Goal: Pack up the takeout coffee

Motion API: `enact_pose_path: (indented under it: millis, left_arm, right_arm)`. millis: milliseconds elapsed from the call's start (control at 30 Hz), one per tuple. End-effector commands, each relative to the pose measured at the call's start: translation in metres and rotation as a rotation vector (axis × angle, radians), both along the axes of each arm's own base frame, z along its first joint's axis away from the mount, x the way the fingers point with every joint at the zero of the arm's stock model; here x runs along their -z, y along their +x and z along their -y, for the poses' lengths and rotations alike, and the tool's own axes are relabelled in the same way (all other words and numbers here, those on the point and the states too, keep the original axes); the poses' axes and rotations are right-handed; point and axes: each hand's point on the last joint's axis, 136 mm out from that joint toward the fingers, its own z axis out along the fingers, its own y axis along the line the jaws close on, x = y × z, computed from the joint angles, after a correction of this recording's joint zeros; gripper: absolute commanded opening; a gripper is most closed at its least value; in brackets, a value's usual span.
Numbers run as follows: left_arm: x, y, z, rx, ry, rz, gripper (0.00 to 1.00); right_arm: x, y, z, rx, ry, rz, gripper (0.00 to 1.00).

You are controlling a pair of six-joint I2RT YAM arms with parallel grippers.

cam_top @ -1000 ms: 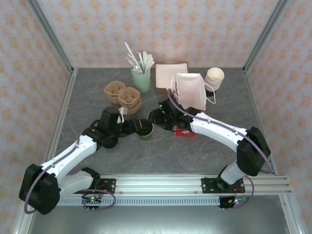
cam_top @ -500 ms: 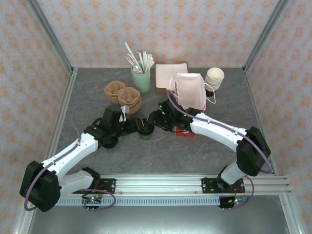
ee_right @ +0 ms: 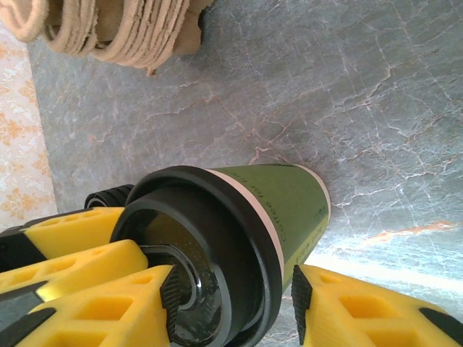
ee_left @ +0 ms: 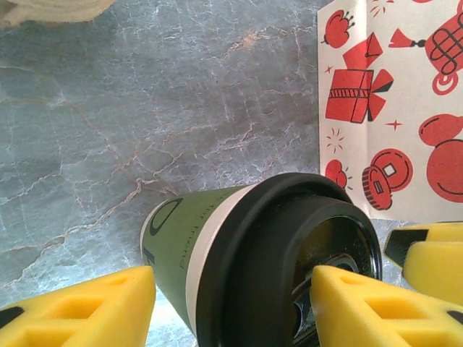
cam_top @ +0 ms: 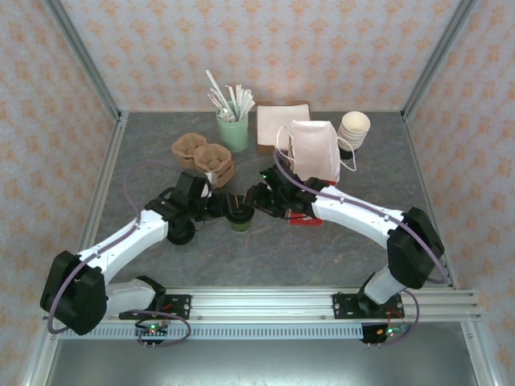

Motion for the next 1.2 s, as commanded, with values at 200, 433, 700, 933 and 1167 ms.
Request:
enact_pose_path:
  millis: [200,433,700,933,1167]
  left_arm:
    - [0.006,0.011,-0.005,-0.032,0.018,0.005,0.54]
    - [0.005,0.011,-0.009,-0.04,0.019,0.001,0.53]
    - [0.024,0.008,-0.011,-0.056,-0.011,-0.036,0.47]
    - [0.042,0.003,-0.011,-0.063,-0.05,-0.067,0.43]
    - [0.049,-0.003,-0.014,-0.06,-0.038,-0.077,0.45]
  right_arm:
    - [0.013,0.003,-0.003,-0.021,-0.036,-0.024,0.48]
    - [0.012,0.006,-0.008,-0.036,-0.039,-0.027,0.49]
    - [0.015,0.007,-0.01,-0.04,-0.047,-0.032,0.49]
    - [0.019,0.006,-0.008,-0.036,-0.056,-0.039,0.49]
    - [0.03,0.006,-0.006,-0.022,-0.069,-0.058,0.48]
